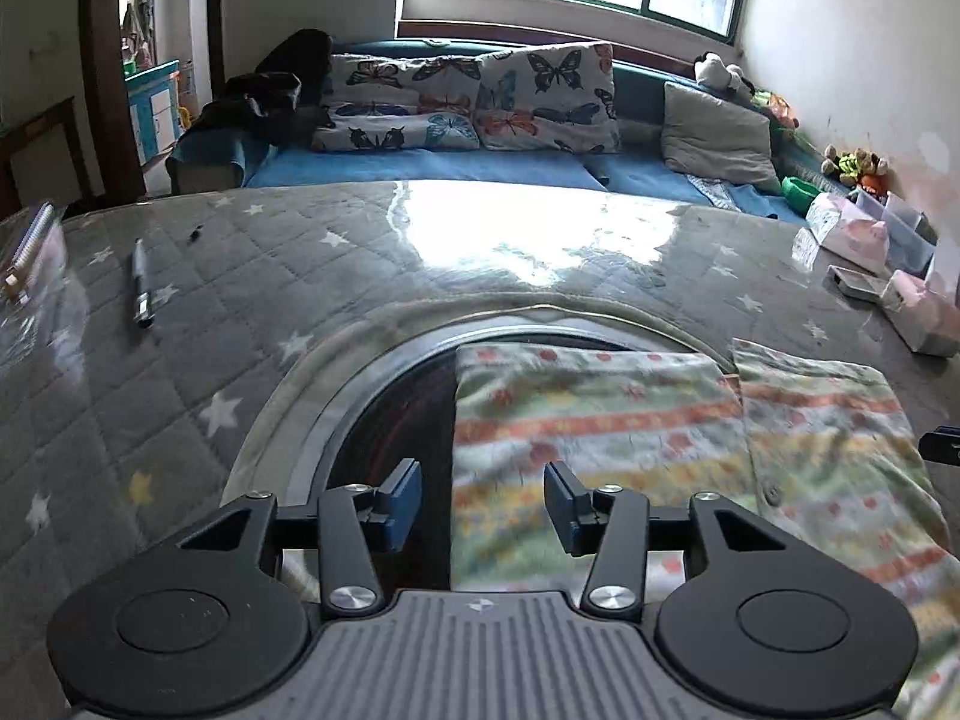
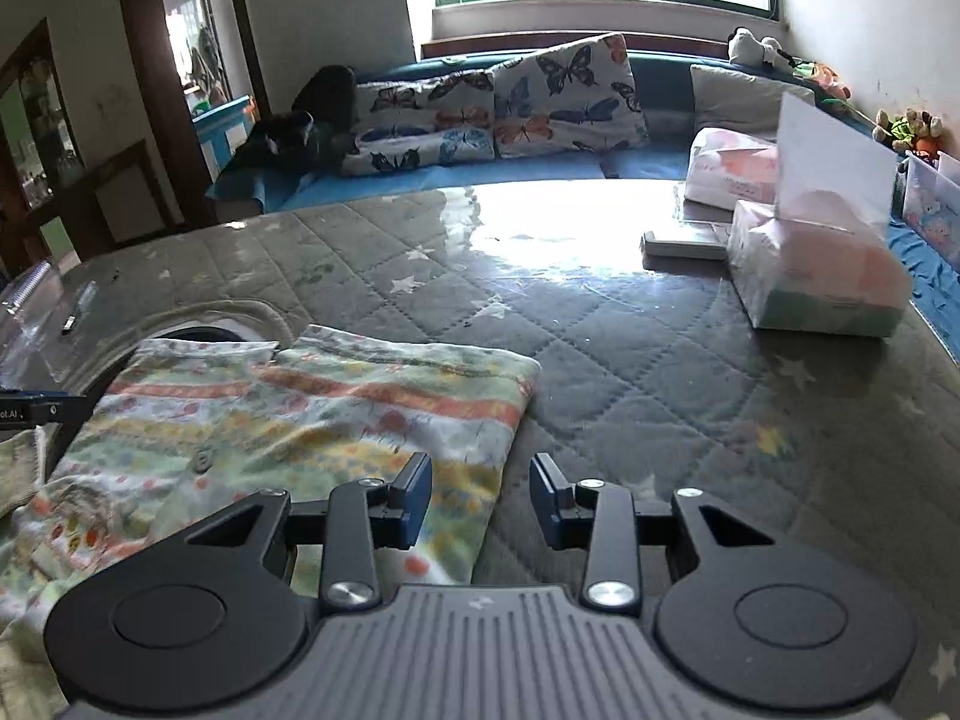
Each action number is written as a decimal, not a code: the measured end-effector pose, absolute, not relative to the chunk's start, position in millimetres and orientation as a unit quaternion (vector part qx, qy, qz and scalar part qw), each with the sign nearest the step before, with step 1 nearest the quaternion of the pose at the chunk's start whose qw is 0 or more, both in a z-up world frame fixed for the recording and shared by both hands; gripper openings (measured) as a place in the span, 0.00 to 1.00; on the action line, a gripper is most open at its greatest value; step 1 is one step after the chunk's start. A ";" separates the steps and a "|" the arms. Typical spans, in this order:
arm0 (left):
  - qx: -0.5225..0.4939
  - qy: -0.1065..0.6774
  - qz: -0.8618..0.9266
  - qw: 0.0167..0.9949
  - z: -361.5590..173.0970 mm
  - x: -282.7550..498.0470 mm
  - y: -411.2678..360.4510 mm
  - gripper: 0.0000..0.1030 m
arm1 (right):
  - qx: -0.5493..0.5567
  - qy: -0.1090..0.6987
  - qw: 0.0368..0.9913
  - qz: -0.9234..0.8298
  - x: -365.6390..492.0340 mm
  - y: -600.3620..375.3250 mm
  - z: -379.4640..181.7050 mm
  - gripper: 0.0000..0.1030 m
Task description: Fold clothes
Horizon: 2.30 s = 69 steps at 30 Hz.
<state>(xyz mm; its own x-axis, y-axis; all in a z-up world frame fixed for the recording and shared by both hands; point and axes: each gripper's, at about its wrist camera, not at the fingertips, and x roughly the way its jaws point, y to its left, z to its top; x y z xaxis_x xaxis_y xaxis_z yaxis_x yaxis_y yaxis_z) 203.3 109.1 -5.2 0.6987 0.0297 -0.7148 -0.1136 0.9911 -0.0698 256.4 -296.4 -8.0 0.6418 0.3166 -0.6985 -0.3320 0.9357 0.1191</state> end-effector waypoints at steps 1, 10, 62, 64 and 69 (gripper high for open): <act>-0.051 0.387 0.039 0.920 -6.8 208.9 109.3 0.47 | -0.010 0.385 0.906 0.178 260.0 -295.5 -9.3 0.35; -0.035 0.399 0.033 0.916 -18.0 240.5 107.3 0.41 | -0.007 0.394 0.902 0.178 281.0 -290.7 -16.9 0.30; 0.014 0.379 -0.124 0.917 -18.4 96.8 35.5 0.22 | -0.142 0.361 0.862 0.326 129.3 -258.3 5.2 0.39; 0.008 0.374 -0.118 0.920 -16.9 94.0 39.2 0.29 | -0.117 0.357 0.874 0.308 125.9 -275.2 9.9 0.41; 0.000 0.366 -0.119 0.923 -13.8 88.7 38.8 0.29 | -0.047 0.366 0.905 0.211 127.9 -338.2 6.9 0.42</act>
<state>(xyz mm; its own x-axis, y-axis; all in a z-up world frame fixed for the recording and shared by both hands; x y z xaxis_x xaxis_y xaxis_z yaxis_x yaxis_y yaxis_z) 88.7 38.8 -13.8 0.7031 -0.2203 -0.6761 0.2206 0.9715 -0.0871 127.9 -338.2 6.9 0.6426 0.3477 -0.6827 -0.4171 0.9063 0.0690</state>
